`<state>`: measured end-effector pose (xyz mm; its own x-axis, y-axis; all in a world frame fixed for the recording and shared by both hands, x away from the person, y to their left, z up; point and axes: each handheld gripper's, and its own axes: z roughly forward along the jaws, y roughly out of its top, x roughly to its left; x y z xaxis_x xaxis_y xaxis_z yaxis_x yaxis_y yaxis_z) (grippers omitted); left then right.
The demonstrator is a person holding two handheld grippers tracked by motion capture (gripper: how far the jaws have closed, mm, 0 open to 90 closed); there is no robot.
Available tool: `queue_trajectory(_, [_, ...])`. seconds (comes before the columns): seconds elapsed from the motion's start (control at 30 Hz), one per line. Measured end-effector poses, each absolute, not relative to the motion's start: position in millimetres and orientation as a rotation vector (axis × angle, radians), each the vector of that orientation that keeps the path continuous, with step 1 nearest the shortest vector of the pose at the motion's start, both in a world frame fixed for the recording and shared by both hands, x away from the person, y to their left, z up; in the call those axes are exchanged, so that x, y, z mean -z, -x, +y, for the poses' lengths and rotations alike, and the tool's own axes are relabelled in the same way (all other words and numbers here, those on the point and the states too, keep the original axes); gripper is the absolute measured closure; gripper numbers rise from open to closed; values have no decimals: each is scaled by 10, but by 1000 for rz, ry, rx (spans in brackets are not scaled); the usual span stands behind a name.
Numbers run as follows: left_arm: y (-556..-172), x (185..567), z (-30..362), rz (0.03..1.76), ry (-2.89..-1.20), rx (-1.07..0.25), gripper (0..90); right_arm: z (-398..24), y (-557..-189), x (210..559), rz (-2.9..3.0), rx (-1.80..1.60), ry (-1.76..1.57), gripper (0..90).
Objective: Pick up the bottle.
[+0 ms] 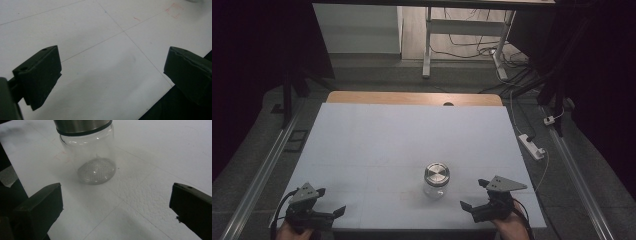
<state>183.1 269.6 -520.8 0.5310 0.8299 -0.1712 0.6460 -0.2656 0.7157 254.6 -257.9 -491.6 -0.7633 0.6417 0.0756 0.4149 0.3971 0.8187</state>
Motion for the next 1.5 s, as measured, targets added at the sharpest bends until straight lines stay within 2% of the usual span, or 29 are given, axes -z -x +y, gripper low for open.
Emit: queue_trajectory(1.5, [-1829,5207,2686,1182,-2017,-305,21,-1738,-3034,5138,2553,-1251,-828,0])
